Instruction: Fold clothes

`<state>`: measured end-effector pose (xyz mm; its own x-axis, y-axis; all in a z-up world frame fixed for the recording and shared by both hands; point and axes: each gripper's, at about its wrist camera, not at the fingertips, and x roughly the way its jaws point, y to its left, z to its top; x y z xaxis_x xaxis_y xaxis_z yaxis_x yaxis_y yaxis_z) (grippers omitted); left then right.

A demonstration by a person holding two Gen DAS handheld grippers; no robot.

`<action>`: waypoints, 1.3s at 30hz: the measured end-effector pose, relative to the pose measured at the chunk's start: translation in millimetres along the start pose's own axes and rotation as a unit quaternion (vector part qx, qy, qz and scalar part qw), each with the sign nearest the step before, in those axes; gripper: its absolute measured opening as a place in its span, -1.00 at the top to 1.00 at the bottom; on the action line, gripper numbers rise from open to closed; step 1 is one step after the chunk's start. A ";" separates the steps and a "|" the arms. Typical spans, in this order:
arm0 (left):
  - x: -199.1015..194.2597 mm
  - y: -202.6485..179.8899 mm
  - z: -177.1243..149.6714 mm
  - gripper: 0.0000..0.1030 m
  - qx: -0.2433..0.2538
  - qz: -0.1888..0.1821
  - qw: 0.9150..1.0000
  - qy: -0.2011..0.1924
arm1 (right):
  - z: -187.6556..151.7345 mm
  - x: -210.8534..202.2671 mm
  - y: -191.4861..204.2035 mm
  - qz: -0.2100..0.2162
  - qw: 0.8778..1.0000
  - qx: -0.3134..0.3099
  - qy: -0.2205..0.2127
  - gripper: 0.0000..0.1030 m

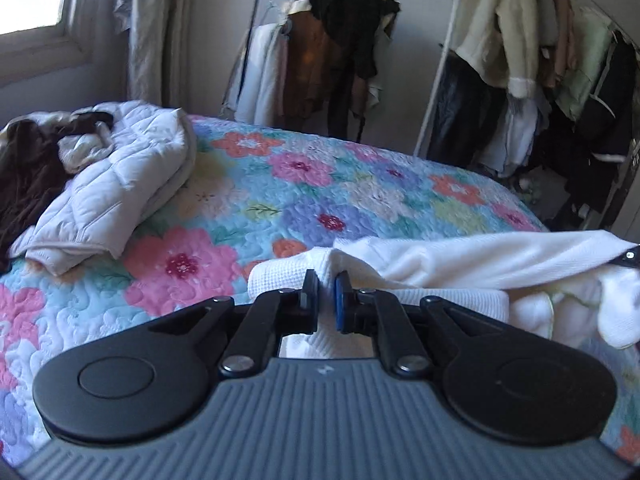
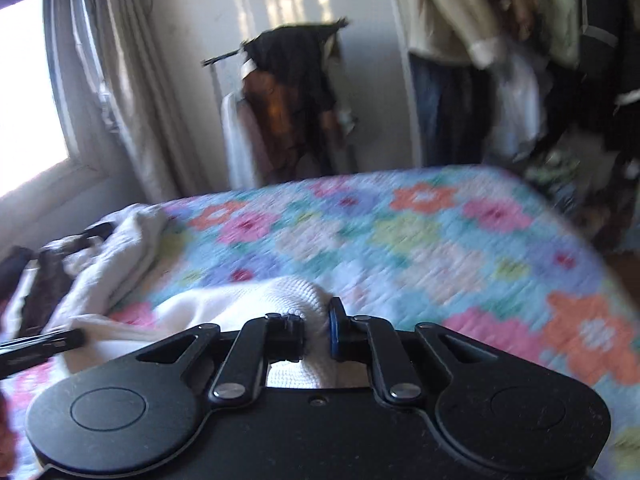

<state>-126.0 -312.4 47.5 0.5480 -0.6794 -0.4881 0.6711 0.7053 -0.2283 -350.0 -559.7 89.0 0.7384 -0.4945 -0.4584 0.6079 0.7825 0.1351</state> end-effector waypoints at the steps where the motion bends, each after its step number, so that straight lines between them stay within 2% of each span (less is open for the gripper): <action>1: 0.2 7.0 1.5 0.86 -0.008 0.005 1.000 0.001 | 8.2 -1.6 -3.6 -0.014 1.000 -0.007 -0.004 0.82; 4: 8.4 25.9 2.0 0.86 -0.025 0.026 0.999 0.016 | 34.2 5.2 -22.4 -0.027 0.999 -0.007 0.022 0.82; 7: 18.6 49.5 2.1 0.85 -0.063 0.038 0.997 0.033 | 39.7 20.0 -37.0 -0.050 0.998 -0.023 0.041 0.83; 8: 19.6 56.2 2.8 0.85 -0.074 0.043 0.996 0.032 | 39.2 24.3 -39.9 -0.060 0.997 -0.033 0.044 0.83; 10: 16.4 62.8 6.5 0.85 -0.064 0.067 0.996 0.015 | 42.6 31.8 -46.9 -0.073 0.996 -0.042 0.044 0.83; 14: 7.3 81.5 13.3 0.85 -0.075 0.075 0.994 -0.011 | 62.6 45.1 -66.5 -0.104 0.993 -0.038 0.031 0.84; 17: 11.6 93.6 13.6 0.85 -0.087 0.096 0.991 -0.026 | 70.0 68.3 -78.7 -0.111 0.993 -0.027 0.044 0.83; 19: 24.8 99.7 14.0 0.85 -0.084 0.118 0.989 -0.026 | 61.3 92.1 -84.0 -0.084 0.994 -0.013 0.070 0.76; 21: 51.2 102.6 9.6 0.84 -0.031 0.161 0.987 0.002 | 36.1 115.0 -88.6 -0.054 0.993 0.024 0.107 0.66; 22: 67.8 104.8 6.5 0.84 0.003 0.187 0.982 0.023 | 17.4 124.0 -90.7 -0.050 0.989 0.056 0.129 0.63; 24: 81.1 123.7 -3.5 0.84 -0.042 0.171 0.983 0.050 | -19.3 129.2 -86.6 -0.044 0.983 0.092 0.152 0.58; 26: 81.3 136.0 -8.2 0.84 -0.084 0.153 0.983 0.056 | -53.0 121.4 -75.6 -0.038 0.984 0.094 0.146 0.54; 28: 80.8 137.2 -5.5 0.84 -0.086 0.155 0.983 0.053 | -76.2 104.4 -64.1 -0.042 0.988 0.084 0.125 0.43; 30: 79.0 136.4 -1.5 0.84 -0.088 0.155 0.983 0.044 | -83.7 86.6 -53.5 -0.041 0.988 0.089 0.120 0.39; 31: 78.4 135.0 -1.6 0.84 -0.088 0.157 0.983 0.038 | -82.5 76.1 -49.4 -0.022 0.989 0.098 0.109 0.34; 34: 78.6 135.7 0.9 0.84 -0.098 0.161 0.982 0.027 | -78.6 52.7 -35.3 0.055 0.990 0.102 0.078 -0.03; 35: 78.3 136.2 1.1 0.84 -0.104 0.161 0.981 0.026 | -79.9 47.3 -29.4 0.083 0.989 0.095 0.075 -0.05; 39: 77.7 133.2 1.8 0.84 -0.098 0.166 0.981 0.024 | -96.4 54.5 3.4 0.179 0.974 0.066 0.125 -0.06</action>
<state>6.9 -271.6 -19.4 0.6926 -0.3986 -0.6011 0.3482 0.9147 -0.2054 -335.8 -547.5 -20.2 0.8256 -0.0784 -0.5587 0.3691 0.8240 0.4298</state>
